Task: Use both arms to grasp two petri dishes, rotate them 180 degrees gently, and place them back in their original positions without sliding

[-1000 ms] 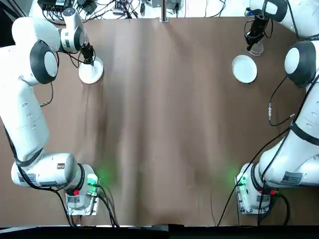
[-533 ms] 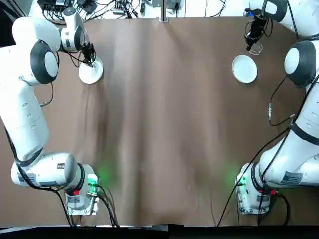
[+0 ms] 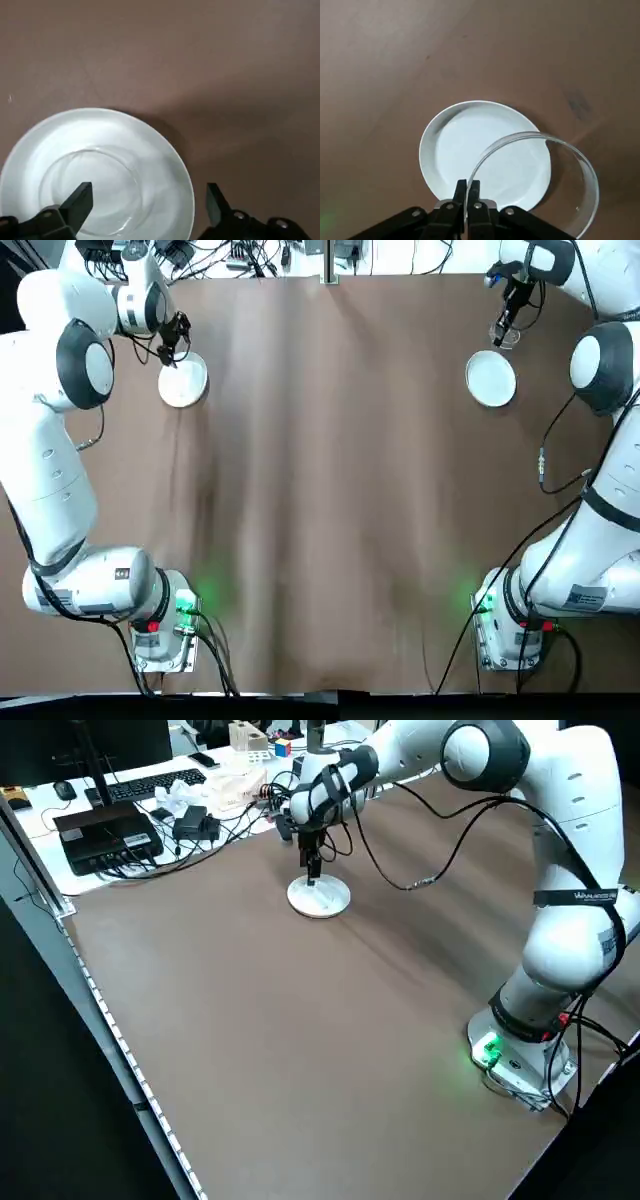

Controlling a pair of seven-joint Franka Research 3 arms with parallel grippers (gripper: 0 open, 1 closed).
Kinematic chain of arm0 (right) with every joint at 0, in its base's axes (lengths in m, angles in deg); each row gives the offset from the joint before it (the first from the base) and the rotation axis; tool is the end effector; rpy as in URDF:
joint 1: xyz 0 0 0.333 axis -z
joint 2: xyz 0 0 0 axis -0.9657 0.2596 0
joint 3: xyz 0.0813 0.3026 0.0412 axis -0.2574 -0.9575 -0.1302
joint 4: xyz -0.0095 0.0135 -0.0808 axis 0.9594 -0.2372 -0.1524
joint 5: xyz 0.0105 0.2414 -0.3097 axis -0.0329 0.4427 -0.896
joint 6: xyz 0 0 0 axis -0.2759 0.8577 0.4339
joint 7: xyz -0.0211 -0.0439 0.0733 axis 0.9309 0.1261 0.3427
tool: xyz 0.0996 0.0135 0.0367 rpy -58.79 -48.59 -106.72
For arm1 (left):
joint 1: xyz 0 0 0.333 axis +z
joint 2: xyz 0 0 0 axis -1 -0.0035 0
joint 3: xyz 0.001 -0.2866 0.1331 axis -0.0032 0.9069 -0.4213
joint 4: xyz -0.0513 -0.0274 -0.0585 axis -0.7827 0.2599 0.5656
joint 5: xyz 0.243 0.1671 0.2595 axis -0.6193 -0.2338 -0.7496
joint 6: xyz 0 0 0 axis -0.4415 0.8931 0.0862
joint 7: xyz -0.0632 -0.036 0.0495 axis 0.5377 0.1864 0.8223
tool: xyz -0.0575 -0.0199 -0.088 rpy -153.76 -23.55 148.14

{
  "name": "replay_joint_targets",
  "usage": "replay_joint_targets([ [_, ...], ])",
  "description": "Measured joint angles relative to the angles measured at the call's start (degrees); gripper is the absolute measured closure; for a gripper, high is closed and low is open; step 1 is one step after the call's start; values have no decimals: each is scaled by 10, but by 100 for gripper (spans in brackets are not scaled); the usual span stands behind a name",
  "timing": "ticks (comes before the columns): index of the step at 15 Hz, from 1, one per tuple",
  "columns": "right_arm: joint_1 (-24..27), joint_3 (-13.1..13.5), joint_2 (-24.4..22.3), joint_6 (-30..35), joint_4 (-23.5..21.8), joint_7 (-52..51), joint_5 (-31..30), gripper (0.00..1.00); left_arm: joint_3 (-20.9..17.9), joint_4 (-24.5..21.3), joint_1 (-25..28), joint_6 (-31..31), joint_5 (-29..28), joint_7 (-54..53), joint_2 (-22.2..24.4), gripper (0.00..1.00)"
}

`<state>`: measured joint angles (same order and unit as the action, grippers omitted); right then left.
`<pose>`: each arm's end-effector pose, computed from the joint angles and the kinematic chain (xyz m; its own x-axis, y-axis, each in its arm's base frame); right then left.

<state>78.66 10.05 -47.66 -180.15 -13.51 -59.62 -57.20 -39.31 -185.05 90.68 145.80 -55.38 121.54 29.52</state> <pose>0.6762 -0.0553 0.2928 0.6851 0.7099 -0.1635 0.6846 -0.7041 -0.1887 0.6664 0.0183 0.2159 0.4087 0.9102 0.0675 0.9118 -0.4104 0.0133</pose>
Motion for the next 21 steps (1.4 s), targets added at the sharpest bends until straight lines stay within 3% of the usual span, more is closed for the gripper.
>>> replay_joint_targets([
  [4, -7, -1, 2, 0, -16, -145, -1, 96, 2, 2, 2, -34, -1, -187, 37, 0],
  [12, -18, 0, 4, -14, -56, -306, -40, 96, 31, 2, 0, -103, -1, -542, 103, 0],
  [18, -8, 2, 10, -48, -95, -365, -42, 96, 47, 6, -2, -110, -9, -636, 148, 0],
  [21, 2, 3, 13, -46, -98, -383, -42, 94, 55, 27, -2, -149, -9, -672, 169, 0],
])
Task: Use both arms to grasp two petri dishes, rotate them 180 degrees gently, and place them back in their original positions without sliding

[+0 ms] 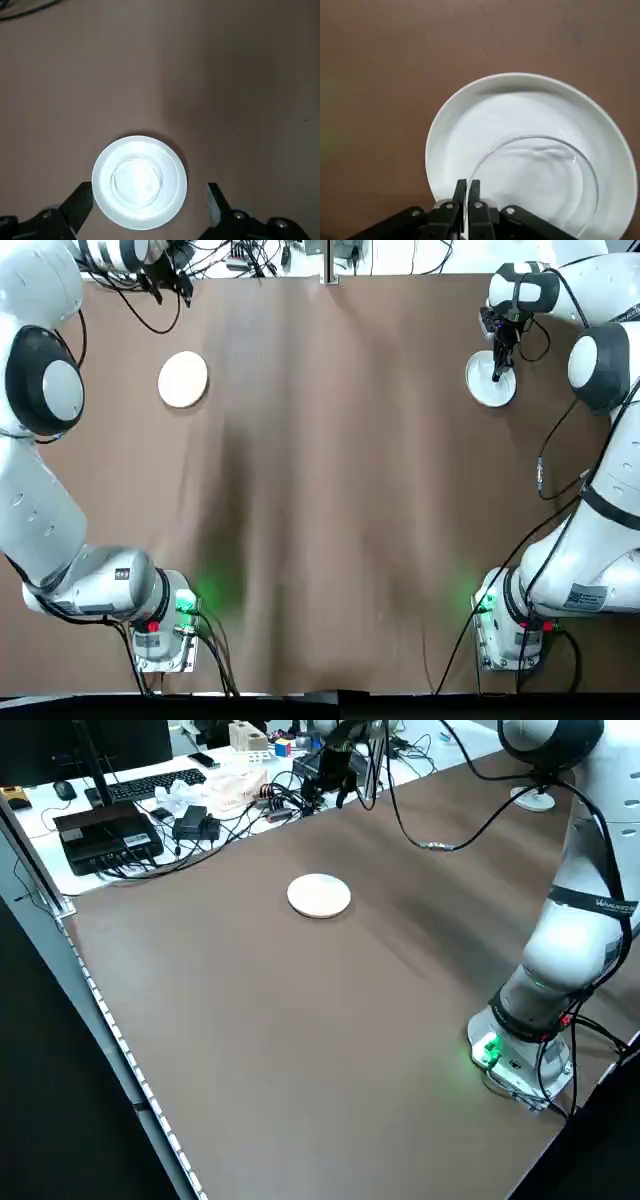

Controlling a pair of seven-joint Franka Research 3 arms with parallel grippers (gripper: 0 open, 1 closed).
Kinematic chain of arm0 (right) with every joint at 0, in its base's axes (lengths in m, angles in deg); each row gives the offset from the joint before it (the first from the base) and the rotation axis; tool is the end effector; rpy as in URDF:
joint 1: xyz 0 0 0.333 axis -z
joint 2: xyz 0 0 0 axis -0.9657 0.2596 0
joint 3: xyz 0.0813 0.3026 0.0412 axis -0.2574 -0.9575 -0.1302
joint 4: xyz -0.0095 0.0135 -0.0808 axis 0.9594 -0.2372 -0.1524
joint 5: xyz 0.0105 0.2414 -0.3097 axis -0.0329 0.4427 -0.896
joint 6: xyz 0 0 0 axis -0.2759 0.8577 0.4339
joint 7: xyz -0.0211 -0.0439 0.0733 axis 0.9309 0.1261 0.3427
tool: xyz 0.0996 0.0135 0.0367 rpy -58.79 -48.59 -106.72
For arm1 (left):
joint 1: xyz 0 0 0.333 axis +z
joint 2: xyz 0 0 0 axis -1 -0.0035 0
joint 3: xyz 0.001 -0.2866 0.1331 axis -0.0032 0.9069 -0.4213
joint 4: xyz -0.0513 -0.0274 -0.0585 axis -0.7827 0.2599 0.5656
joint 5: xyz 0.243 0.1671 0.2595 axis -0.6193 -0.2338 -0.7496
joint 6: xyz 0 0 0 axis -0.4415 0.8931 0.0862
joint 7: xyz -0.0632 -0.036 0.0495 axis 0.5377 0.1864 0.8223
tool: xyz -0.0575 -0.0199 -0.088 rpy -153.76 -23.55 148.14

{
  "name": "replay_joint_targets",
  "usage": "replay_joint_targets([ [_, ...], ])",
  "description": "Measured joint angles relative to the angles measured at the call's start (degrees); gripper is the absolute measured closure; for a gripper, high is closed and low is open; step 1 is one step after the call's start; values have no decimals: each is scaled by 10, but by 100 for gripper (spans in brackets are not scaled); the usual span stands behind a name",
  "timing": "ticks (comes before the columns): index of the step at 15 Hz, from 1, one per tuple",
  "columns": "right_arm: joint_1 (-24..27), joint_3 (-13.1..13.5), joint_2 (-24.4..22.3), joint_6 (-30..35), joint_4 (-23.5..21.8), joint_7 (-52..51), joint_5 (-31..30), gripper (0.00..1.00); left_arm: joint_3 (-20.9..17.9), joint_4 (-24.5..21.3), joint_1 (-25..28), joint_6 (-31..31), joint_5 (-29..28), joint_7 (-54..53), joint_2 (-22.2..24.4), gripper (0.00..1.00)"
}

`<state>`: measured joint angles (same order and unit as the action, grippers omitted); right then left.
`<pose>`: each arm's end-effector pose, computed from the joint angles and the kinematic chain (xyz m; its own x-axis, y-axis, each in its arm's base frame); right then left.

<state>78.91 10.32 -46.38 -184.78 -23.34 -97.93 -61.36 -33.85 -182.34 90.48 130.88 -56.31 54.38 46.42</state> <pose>0.6342 -0.0633 0.2124 0.0728 0.9947 -0.0724 0.9296 -0.0940 -0.3563 0.6581 -0.0382 0.4099 0.9866 -0.1078 0.1221 -0.1021 -0.9934 -0.0522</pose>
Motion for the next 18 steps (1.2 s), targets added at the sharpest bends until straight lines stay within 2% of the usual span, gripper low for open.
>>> replay_joint_targets([
  [4, 6, 0, 4, 1, -4, -5, 0, 63, 2, 55, 0, -78, 0, -10, 6, 0],
  [6, 10, 0, 5, 1, -6, -5, 0, 59, 7, 85, 0, -120, 0, -13, 6, 0],
  [7, 14, 0, 5, 4, -5, -5, 0, 42, 16, 109, 0, -149, 0, -13, 8, 0],
  [9, 14, -1, 5, 14, 8, -5, 1, 24, 23, 118, 0, -159, 0, -16, 16, 0],
  [11, 14, -1, 4, 38, 49, -5, 10, 6, 25, 121, 0, -175, 0, -34, 30, 0],
  [12, 14, -2, 2, 52, 75, -4, 22, 0, 25, 122, 1, -183, 0, -42, 40, 0],
  [15, 14, -1, -2, 91, 141, 19, 51, 0, 23, 122, 1, -201, 0, -55, 74, 0],
  [18, 14, -2, -3, 98, 177, 114, 75, 0, 6, 123, -17, -232, 1, -57, 118, 0],
])
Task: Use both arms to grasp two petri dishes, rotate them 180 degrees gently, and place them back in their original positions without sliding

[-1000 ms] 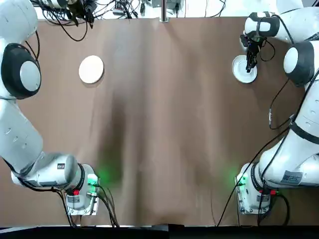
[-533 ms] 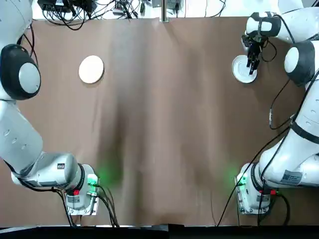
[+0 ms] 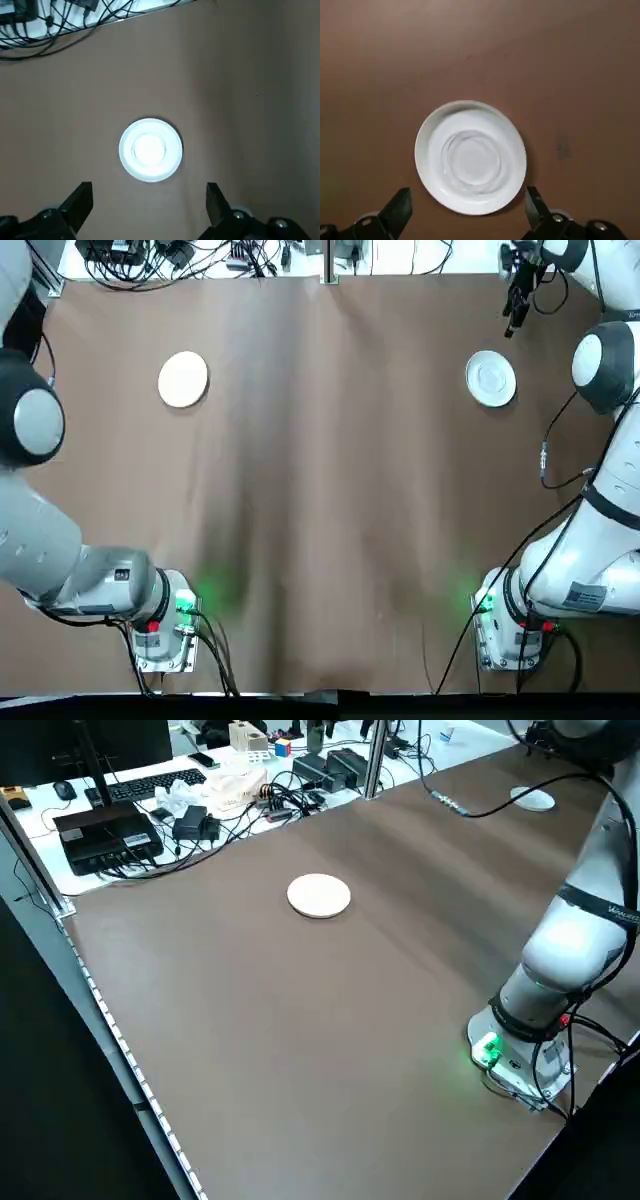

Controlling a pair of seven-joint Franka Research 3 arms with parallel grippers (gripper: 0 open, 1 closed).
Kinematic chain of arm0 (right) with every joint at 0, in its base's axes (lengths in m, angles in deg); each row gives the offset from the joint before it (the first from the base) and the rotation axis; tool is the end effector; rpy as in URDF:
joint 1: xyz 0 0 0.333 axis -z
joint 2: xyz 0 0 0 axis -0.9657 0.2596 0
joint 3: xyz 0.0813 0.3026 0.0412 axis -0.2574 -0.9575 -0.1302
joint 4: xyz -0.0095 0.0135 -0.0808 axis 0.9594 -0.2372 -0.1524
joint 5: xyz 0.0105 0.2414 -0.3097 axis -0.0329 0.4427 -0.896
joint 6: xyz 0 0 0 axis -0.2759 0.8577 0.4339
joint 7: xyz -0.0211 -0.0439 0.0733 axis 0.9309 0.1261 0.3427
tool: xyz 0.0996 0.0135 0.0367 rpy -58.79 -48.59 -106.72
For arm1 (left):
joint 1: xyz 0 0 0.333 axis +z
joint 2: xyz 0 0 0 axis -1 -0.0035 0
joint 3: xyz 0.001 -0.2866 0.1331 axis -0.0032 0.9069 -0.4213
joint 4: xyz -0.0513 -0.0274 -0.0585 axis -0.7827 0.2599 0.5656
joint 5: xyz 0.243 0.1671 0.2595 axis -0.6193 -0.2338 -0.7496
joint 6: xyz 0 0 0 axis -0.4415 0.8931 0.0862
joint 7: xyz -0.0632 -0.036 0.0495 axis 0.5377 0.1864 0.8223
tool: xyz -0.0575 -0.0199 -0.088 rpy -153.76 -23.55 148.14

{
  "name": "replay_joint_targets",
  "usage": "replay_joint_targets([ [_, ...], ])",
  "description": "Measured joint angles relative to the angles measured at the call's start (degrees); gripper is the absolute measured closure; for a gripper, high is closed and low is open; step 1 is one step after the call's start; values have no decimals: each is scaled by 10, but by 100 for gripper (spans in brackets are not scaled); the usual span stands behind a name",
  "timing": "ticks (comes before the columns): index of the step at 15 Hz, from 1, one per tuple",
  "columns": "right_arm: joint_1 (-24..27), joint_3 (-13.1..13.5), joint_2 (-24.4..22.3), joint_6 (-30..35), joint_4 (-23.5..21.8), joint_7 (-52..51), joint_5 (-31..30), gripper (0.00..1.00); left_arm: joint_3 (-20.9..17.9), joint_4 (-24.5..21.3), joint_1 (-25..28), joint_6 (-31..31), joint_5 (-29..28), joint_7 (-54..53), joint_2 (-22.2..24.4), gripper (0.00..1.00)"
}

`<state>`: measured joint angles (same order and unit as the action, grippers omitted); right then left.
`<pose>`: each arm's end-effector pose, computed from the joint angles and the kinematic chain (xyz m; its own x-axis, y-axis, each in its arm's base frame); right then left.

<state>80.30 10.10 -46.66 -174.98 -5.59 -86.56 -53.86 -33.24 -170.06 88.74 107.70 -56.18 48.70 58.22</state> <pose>0.6949 -0.0716 0.3361 0.3514 0.9362 -0.0022 0.9120 -0.3428 -0.2255 0.6067 -0.0569 0.6059 0.9674 -0.2176 0.1294 -0.2074 -0.9743 -0.0879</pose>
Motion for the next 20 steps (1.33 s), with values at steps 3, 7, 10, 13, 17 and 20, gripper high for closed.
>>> replay_joint_targets([
  [3, -3, -2, 0, 17, 38, 144, 16, 0, -24, 0, -10, -27, 18, -16, 42, 0],
  [7, -9, -4, -19, 35, 66, 374, 19, 0, -49, 0, -10, -67, 23, -53, 91, 0],
  [10, -18, -4, -54, 48, 73, 506, 19, 0, -50, 0, -10, -96, 23, -53, 118, 0],
  [13, -25, -4, -99, 97, 73, 613, 19, 0, -49, 0, -12, -128, 24, -12, 126, 0],
  [17, -27, -4, -148, 119, 73, 759, 19, 0, -48, -1, -12, -148, 24, 26, 126, 0],
  [20, -26, -2, -183, 149, 73, 786, 19, 0, -47, 0, -12, -160, 24, 62, 134, 0],
])
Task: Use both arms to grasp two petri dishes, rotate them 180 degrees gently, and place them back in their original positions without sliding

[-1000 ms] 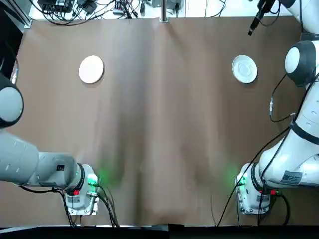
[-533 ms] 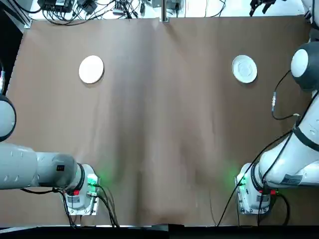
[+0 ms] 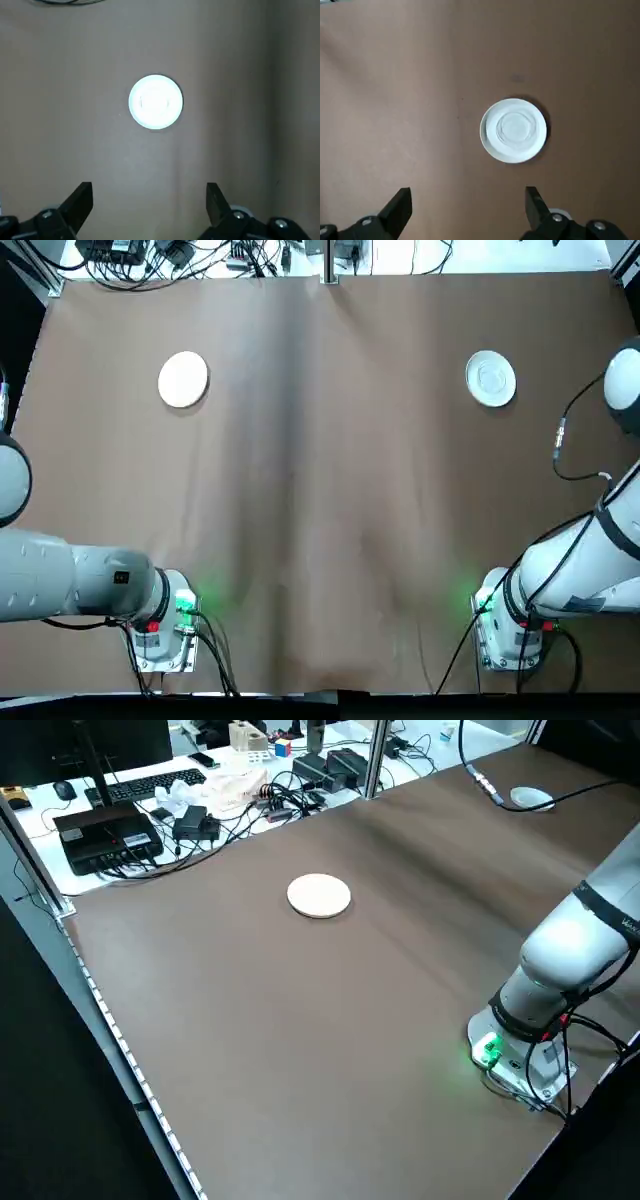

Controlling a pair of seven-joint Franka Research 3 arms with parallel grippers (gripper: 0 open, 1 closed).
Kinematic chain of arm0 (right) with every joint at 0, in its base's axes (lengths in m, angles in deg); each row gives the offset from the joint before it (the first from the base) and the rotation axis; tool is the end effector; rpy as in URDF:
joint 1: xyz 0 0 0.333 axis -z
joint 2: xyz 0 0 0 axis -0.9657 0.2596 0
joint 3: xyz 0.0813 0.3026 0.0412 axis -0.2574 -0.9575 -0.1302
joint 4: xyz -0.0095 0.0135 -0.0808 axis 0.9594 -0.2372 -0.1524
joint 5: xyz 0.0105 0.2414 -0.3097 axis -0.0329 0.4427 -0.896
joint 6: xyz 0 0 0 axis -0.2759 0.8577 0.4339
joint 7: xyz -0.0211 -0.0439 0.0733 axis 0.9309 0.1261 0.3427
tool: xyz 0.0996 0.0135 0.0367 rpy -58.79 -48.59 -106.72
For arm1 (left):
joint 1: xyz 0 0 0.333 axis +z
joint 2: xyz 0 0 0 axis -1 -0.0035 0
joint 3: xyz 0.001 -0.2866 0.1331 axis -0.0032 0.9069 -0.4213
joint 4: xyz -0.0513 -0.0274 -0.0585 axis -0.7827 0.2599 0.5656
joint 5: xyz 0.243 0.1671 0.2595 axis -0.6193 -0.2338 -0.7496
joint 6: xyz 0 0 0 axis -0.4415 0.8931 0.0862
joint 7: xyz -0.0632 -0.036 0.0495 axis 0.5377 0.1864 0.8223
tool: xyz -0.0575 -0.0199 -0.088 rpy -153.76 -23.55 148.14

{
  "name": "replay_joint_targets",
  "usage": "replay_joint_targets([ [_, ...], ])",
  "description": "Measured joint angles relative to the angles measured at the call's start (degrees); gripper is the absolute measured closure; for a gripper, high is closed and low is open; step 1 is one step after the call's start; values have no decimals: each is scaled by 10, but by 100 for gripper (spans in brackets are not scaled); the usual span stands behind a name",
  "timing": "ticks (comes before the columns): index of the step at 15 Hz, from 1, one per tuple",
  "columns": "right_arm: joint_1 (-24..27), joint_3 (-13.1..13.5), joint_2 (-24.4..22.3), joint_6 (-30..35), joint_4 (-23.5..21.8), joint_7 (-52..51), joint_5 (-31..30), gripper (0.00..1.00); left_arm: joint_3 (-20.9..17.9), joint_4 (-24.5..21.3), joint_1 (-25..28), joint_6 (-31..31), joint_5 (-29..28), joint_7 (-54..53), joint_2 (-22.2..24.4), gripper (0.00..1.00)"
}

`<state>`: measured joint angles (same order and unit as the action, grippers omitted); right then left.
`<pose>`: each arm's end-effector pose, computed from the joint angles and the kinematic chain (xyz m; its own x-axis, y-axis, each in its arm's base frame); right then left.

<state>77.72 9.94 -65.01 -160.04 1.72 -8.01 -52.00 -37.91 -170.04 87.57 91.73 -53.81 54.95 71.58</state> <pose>0.6389 -0.0299 0.5933 0.9956 -0.0866 -0.0369 -0.0897 -0.9916 -0.0928 0.5062 -0.0209 0.7085 0.9952 -0.0321 0.0930 -0.0281 -0.9986 -0.0444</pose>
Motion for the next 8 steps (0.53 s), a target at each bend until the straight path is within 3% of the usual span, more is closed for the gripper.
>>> replay_joint_targets([
  [8, -6, 12, -50, 32, -14, 18, 0, 0, 1, -31, 0, 1, 0, 7, 5, 0],
])
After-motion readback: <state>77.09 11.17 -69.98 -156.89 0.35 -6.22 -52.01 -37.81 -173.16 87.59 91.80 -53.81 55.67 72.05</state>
